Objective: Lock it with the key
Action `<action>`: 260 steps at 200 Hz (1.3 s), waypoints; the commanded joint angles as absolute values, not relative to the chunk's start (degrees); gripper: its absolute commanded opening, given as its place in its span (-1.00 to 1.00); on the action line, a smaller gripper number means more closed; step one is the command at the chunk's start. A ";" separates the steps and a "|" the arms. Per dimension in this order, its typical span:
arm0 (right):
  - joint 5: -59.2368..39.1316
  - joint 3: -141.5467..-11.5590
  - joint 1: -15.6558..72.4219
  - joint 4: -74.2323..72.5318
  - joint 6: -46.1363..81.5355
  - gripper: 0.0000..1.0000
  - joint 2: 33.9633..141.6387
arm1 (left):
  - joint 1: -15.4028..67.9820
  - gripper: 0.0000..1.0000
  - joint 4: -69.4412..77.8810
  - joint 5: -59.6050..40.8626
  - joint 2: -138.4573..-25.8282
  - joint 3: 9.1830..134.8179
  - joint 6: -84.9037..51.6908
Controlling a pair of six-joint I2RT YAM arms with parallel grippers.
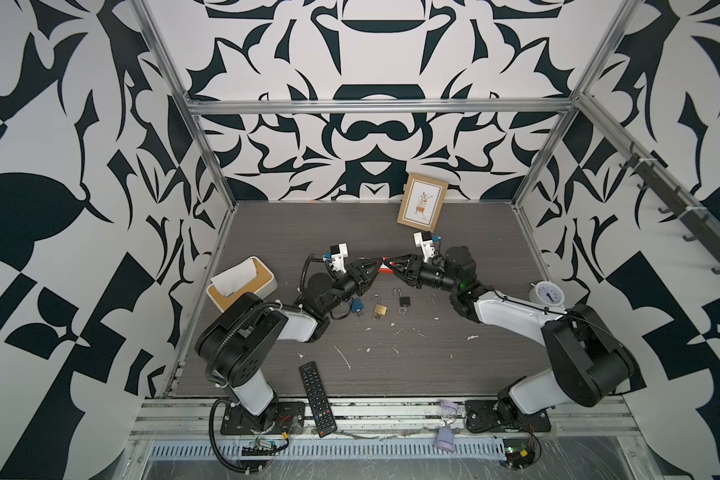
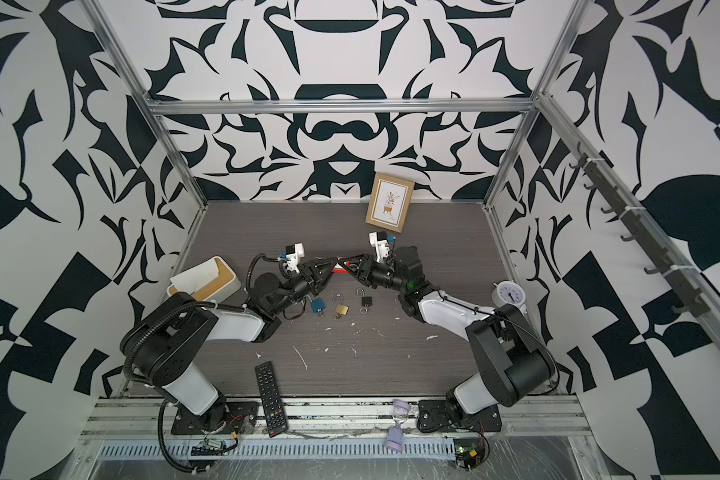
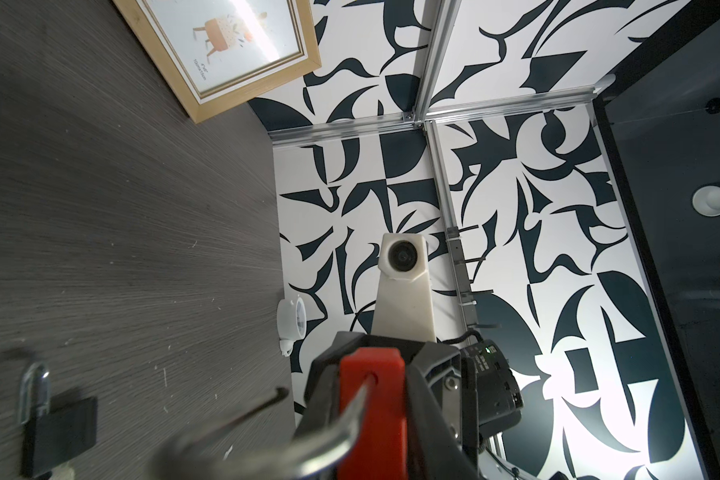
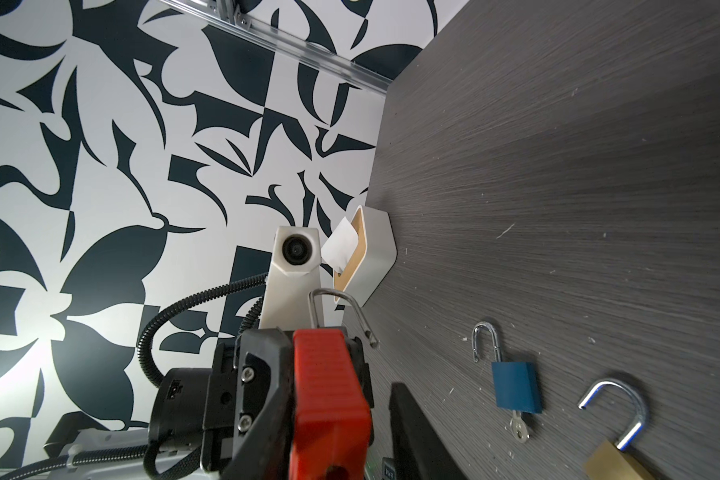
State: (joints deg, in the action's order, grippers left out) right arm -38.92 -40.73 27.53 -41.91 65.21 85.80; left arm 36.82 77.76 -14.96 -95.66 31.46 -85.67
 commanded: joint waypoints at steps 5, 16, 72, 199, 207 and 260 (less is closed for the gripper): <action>-39.98 -41.03 27.97 -46.24 66.52 -0.31 85.03 | 37.61 -1.00 81.56 -15.78 -96.41 33.40 -86.21; -40.07 -41.26 28.04 -46.60 66.79 -0.34 85.09 | 37.75 -1.00 81.56 -15.95 -96.66 33.57 -86.20; -41.17 -41.38 27.91 -47.03 68.36 -1.00 84.96 | 37.44 -0.89 80.94 -16.88 -97.98 33.46 -85.82; -60.42 -46.27 13.71 -41.56 86.15 -1.00 83.26 | 26.33 0.98 31.30 -22.93 -64.16 27.44 -40.44; -61.42 -46.15 13.73 -43.87 88.50 -1.00 83.47 | 26.34 0.98 29.96 -22.94 -63.26 28.00 -37.57; -70.38 -47.57 13.80 -43.50 89.73 -1.00 81.17 | 26.48 0.99 40.99 -31.91 -66.81 26.96 -32.55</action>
State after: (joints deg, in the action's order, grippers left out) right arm -63.31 -44.56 13.74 -39.70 88.29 83.92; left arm 26.26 36.21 -26.81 -65.10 28.18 -37.34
